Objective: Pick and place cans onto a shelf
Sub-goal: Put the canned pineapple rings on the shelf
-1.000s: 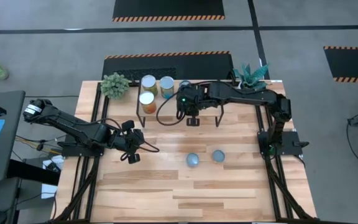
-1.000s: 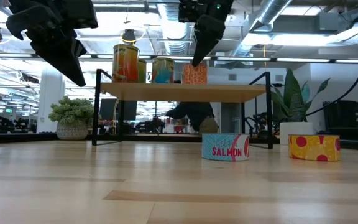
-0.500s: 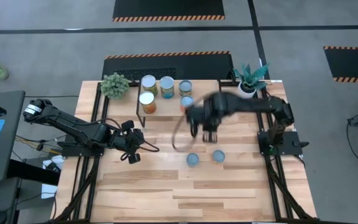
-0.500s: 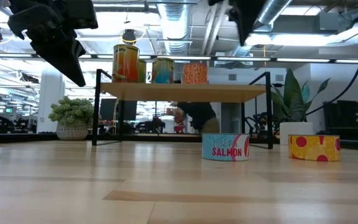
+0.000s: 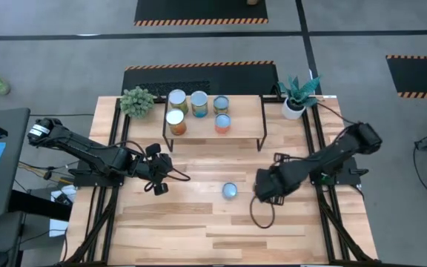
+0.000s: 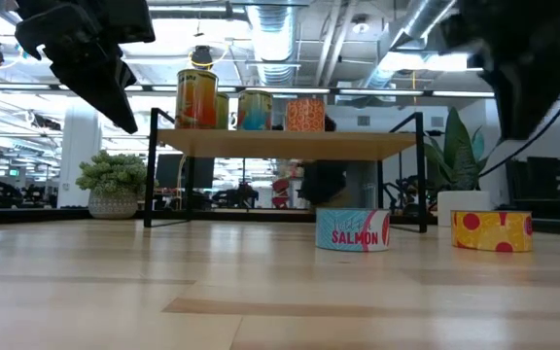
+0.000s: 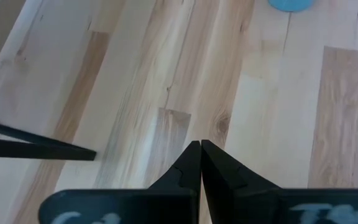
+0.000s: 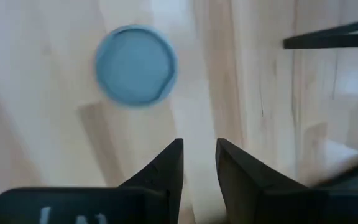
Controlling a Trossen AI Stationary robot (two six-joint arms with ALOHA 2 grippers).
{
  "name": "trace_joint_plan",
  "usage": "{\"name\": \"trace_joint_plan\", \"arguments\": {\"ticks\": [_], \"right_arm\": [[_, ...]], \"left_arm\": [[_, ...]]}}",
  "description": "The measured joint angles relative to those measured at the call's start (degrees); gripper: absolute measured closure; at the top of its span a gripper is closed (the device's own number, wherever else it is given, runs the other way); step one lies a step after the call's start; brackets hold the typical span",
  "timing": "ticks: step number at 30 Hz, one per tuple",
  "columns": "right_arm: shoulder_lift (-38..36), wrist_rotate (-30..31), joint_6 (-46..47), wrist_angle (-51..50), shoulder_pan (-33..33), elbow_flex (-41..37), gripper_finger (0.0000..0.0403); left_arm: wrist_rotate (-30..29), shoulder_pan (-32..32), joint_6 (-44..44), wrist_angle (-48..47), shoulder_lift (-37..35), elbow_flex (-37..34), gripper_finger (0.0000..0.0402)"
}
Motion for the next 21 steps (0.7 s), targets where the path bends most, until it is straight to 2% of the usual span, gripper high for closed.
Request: {"name": "trace_joint_plan", "arguments": {"ticks": [5,9,15,21], "right_arm": [[-8.86,0.7,3.94,20.04,0.36,-15.69,0.0284],[-12.09,0.84,3.64,31.24,-0.74,-23.72,0.0284],[-12.27,1.02,1.94,39.51,-2.95,-27.93,0.0284],[-9.28,0.47,-0.75,44.89,-3.8,-27.97,0.0284]], "left_arm": [[-0.3,0.01,0.3,3.52,0.0,0.0,0.0402],[-0.33,0.01,1.64,6.46,0.0,0.0,0.0401],[-0.33,0.01,2.19,7.39,0.02,0.0,0.0402],[-0.31,0.01,2.16,7.32,0.02,0.0,0.0402]]}}
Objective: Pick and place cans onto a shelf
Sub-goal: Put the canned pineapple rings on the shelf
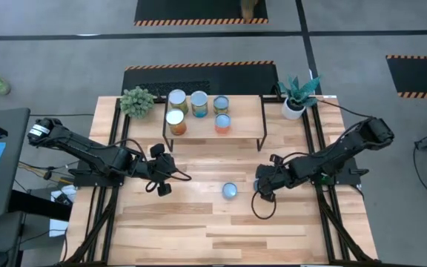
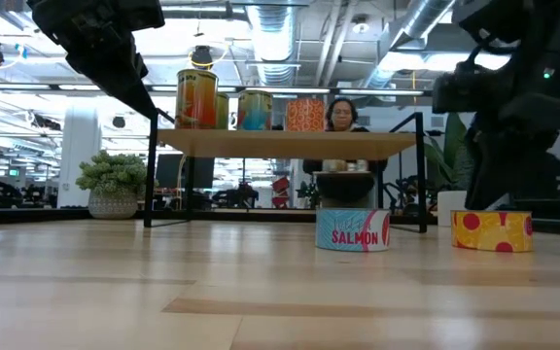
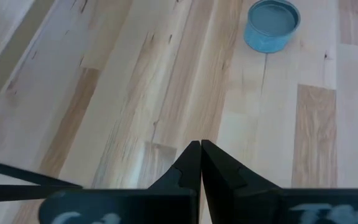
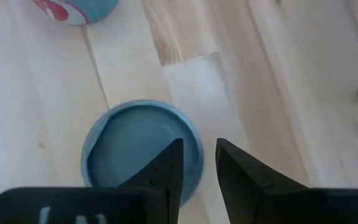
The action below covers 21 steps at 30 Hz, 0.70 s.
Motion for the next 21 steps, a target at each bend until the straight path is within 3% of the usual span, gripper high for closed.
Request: {"name": "trace_joint_plan", "arguments": {"ticks": [11,14,19,21], "right_arm": [[5.28,-0.49,-0.11,3.85,0.02,0.26,0.0289],[4.61,-0.91,-0.19,3.88,0.02,0.81,0.0312],[4.71,-1.85,-0.53,3.37,0.02,2.1,0.0384],[4.77,-1.98,-0.45,3.32,-0.07,2.58,0.039]], "left_arm": [[0.0,0.0,-0.06,-0.09,0.0,0.0,0.0402],[0.0,0.0,-0.07,-0.12,0.0,0.0,0.0401],[0.02,0.0,-0.09,-0.17,0.0,0.0,0.0401],[0.01,0.0,-0.08,-0.17,0.0,0.0,0.0402]]}}
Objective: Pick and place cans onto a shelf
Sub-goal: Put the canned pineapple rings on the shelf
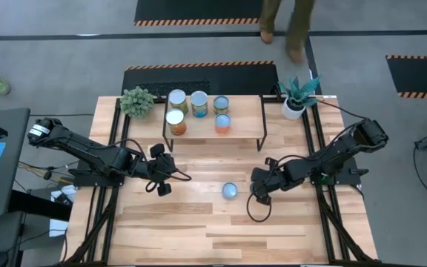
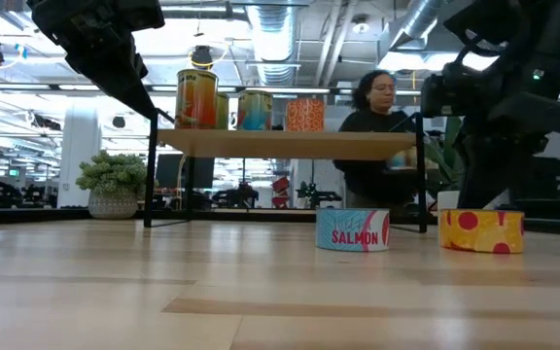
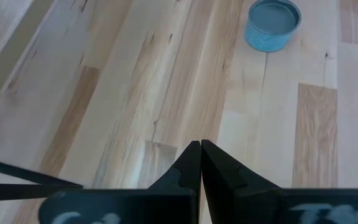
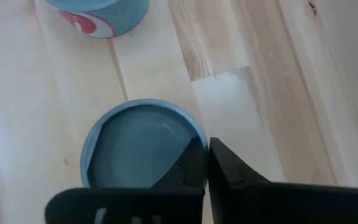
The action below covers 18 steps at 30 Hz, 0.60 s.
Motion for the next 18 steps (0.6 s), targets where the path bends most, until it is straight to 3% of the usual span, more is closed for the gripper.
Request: {"name": "trace_joint_plan", "arguments": {"ticks": [9,18], "right_arm": [[-1.49,0.79,-3.39,-2.44,-3.72,6.25,0.0397],[-5.85,2.06,-14.44,-7.64,-10.53,16.0,0.0399]], "left_arm": [[-0.03,0.0,2.0,-0.01,0.0,0.0,0.0401],[-0.1,0.0,2.94,-0.29,0.04,0.0,0.0401]]}}
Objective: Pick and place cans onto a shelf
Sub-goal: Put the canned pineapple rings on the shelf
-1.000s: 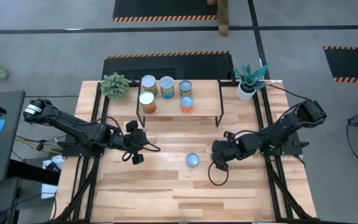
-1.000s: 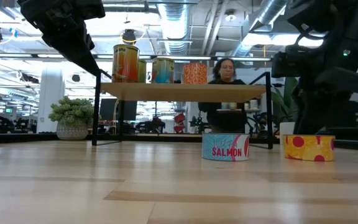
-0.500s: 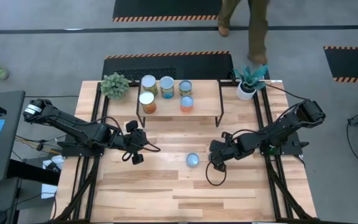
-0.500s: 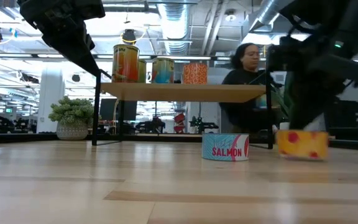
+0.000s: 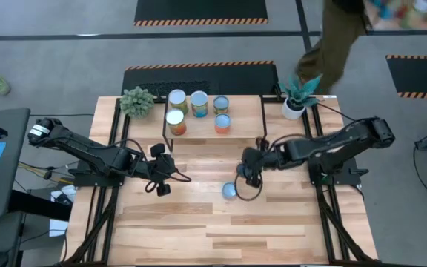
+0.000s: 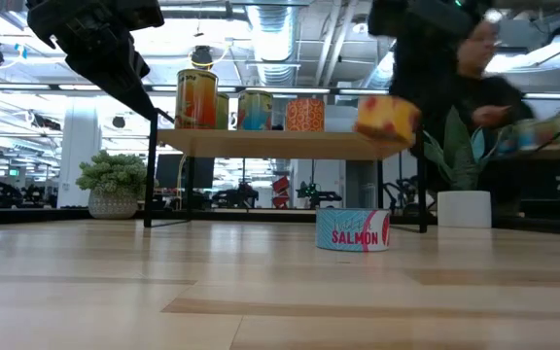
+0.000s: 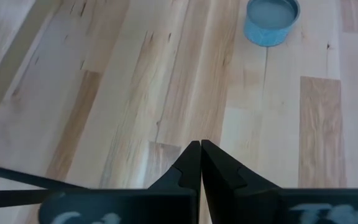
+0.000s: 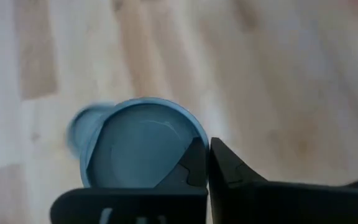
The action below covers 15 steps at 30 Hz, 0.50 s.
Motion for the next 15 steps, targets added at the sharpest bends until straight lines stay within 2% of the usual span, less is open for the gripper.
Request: {"name": "trace_joint_plan", "arguments": {"ticks": [8,15], "right_arm": [[-3.64,7.8,-17.11,-5.68,-9.66,11.82,0.0399],[-3.95,7.83,-27.74,-3.36,-23.66,17.28,0.0399]], "left_arm": [[-0.08,0.0,0.0,-0.47,0.0,0.0,0.0402],[-1.55,0.0,0.28,-0.57,0.0,0.0,0.0401]]}}
